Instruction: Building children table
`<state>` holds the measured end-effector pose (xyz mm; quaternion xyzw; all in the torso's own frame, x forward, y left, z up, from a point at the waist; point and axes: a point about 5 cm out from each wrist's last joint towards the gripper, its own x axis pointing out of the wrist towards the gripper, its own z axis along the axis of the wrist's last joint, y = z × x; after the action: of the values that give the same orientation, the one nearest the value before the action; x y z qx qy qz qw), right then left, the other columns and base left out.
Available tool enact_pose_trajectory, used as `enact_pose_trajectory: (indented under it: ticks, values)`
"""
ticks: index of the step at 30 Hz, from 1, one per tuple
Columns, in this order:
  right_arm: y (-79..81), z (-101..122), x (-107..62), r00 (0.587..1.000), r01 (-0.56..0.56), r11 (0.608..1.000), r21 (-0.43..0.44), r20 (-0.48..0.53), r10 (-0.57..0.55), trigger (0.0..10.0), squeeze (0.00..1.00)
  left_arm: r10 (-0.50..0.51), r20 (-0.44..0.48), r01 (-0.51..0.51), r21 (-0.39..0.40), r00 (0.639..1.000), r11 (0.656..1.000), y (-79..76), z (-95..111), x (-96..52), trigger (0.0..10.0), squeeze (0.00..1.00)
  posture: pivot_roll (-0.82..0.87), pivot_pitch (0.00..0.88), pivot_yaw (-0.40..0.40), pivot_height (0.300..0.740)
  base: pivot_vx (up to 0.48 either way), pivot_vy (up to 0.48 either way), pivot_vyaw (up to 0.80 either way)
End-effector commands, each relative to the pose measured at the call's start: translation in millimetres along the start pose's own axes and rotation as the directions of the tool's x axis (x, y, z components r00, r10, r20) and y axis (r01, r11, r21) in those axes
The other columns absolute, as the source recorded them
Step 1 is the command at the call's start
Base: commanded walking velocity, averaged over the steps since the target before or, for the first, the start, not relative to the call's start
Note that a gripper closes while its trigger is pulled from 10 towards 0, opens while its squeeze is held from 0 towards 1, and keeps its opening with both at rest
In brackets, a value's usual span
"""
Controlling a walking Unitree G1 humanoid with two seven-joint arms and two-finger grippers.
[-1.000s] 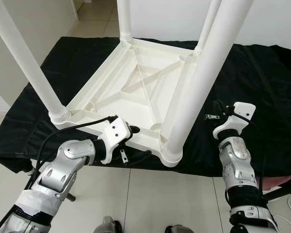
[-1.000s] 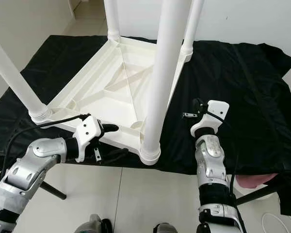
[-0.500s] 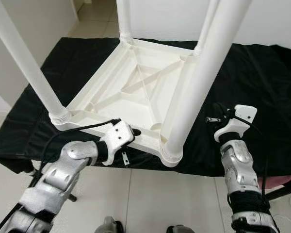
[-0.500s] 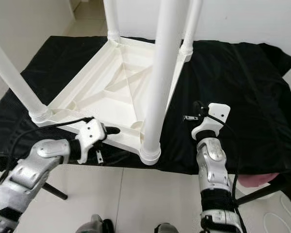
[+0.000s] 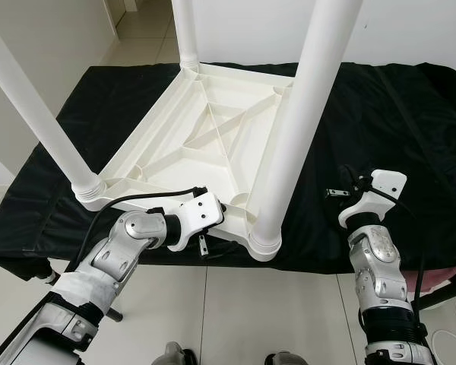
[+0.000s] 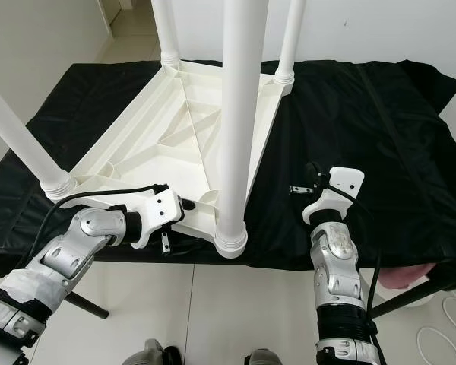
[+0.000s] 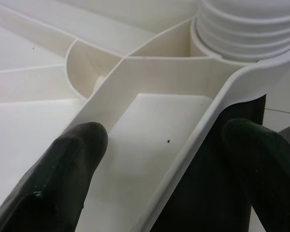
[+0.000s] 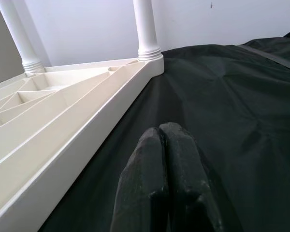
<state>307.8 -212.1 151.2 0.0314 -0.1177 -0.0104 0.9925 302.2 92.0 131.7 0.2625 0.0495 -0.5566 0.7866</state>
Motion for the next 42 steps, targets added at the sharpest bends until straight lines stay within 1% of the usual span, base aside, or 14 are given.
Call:
enact_pose_trajectory:
  ticks: [1, 4, 5, 6, 7, 14, 24, 28, 30, 34, 37, 39, 40, 42]
  values:
    - [2.0, -1.5, -1.2, 1.000, -0.004, 1.000, 0.005, -0.014, 0.004, 10.0, 0.00, -0.019, -0.017, 0.019, 0.018, 1.000, 1.000, 2.1, -1.6, 0.2, 7.3, 0.00, -0.15, 0.080, 0.099, 0.740, 0.000, 0.000, 0.00]
    - [2.1, -1.0, -0.9, 1.000, -0.003, 1.000, 0.004, -0.014, 0.003, 10.0, 0.00, -0.020, -0.025, 0.020, 0.022, 0.999, 1.000, 4.8, -3.4, -1.0, 7.3, 0.00, -0.15, 0.080, 0.104, 0.740, 0.000, 0.000, 0.00]
    - [1.9, -0.7, -0.5, 1.000, -0.002, 1.000, 0.004, -0.014, 0.002, 10.0, 0.00, -0.022, -0.034, 0.023, 0.026, 0.999, 0.999, 7.3, -5.5, -3.2, 2.5, 0.00, -0.15, 0.080, 0.104, 0.740, 0.000, 0.000, 0.00]
    - [1.8, -0.4, -0.3, 1.000, -0.001, 1.000, 0.003, -0.015, 0.002, 10.0, 0.00, -0.025, -0.039, 0.026, 0.031, 0.999, 0.999, 9.2, -7.4, -4.3, 2.5, 0.00, -0.15, 0.080, 0.104, 0.740, 0.000, 0.000, 0.00]
    - [1.3, -0.3, -0.4, 1.000, 0.000, 1.000, 0.003, -0.015, 0.000, 10.0, 0.00, -0.030, -0.044, 0.032, 0.034, 0.999, 0.999, 10.2, -8.8, -5.5, 0.0, 0.00, -0.15, 0.080, 0.104, 0.740, 0.000, 0.000, 0.00]
    - [-0.9, 0.6, -0.2, 1.000, 0.008, 1.000, 0.000, -0.015, -0.008, 10.0, 0.00, -0.036, -0.041, 0.038, 0.041, 0.999, 0.998, 13.7, -8.2, -7.4, 0.0, 0.00, -0.15, 0.087, 0.106, 0.740, 0.000, 0.000, 0.00]
    - [-3.0, 1.7, -0.2, 1.000, 0.025, 1.000, 0.002, -0.011, -0.025, 10.0, 0.00, -0.036, -0.012, 0.037, 0.046, 0.999, 0.998, 13.5, -3.5, -0.9, 0.0, 0.00, -0.15, 0.091, 0.110, 0.740, 0.000, 0.000, 0.00]
    - [-5.1, 2.5, 0.2, 0.999, 0.038, 0.999, -0.002, -0.008, -0.038, 10.0, 0.00, -0.007, 0.047, 0.005, 0.042, 0.999, 0.999, 18.2, 9.4, 13.6, 0.0, 0.00, -0.15, 0.098, 0.109, 0.740, 0.000, 0.000, 0.00]
    - [-5.1, 2.5, 0.2, 0.999, 0.038, 0.999, -0.002, -0.008, -0.038, 10.0, 0.00, -0.007, 0.047, 0.005, 0.042, 0.999, 0.999, 18.2, 9.4, 13.6, 0.0, 0.00, -0.15, 0.098, 0.109, 0.740, 0.000, 0.000, 0.00]
    - [-5.9, 2.6, 0.1, 0.999, 0.043, 0.999, -0.004, -0.008, -0.043, 10.0, 0.00, 0.021, 0.076, -0.024, 0.038, 0.997, 0.999, 22.6, 17.9, 23.8, 0.0, 0.00, -0.15, 0.102, 0.107, 0.740, 0.000, 0.000, 0.00]
    - [-6.5, 2.8, 0.2, 0.999, 0.049, 0.999, -0.004, -0.007, -0.049, 10.0, 0.00, 0.048, 0.121, -0.052, 0.029, 0.992, 0.998, 27.3, 32.8, 37.7, 0.4, 0.00, -0.15, 0.104, 0.109, 0.740, 0.000, 0.000, 0.00]
    - [-6.5, 2.8, 0.2, 0.999, 0.049, 0.999, -0.004, -0.007, -0.049, 10.0, 0.00, 0.048, 0.121, -0.052, 0.029, 0.992, 0.998, 27.3, 32.8, 37.7, 0.4, 0.00, -0.15, 0.104, 0.109, 0.740, 0.000, 0.000, 0.00]
    - [-6.5, 2.8, 0.1, 0.999, 0.052, 0.999, -0.003, -0.007, -0.052, 10.0, 0.00, 0.058, 0.138, -0.062, 0.026, 0.989, 0.998, 29.2, 39.8, 43.9, 1.2, 0.00, -0.15, 0.106, 0.111, 0.740, 0.000, 0.000, 0.00]
    - [-6.5, 2.8, -0.1, 0.998, 0.055, 0.998, -0.002, -0.006, -0.055, 10.0, 0.00, 0.066, 0.148, -0.071, 0.029, 0.987, 0.997, 30.8, 45.2, 49.0, 1.2, 0.00, -0.15, 0.106, 0.111, 0.740, 0.000, 0.000, 0.00]
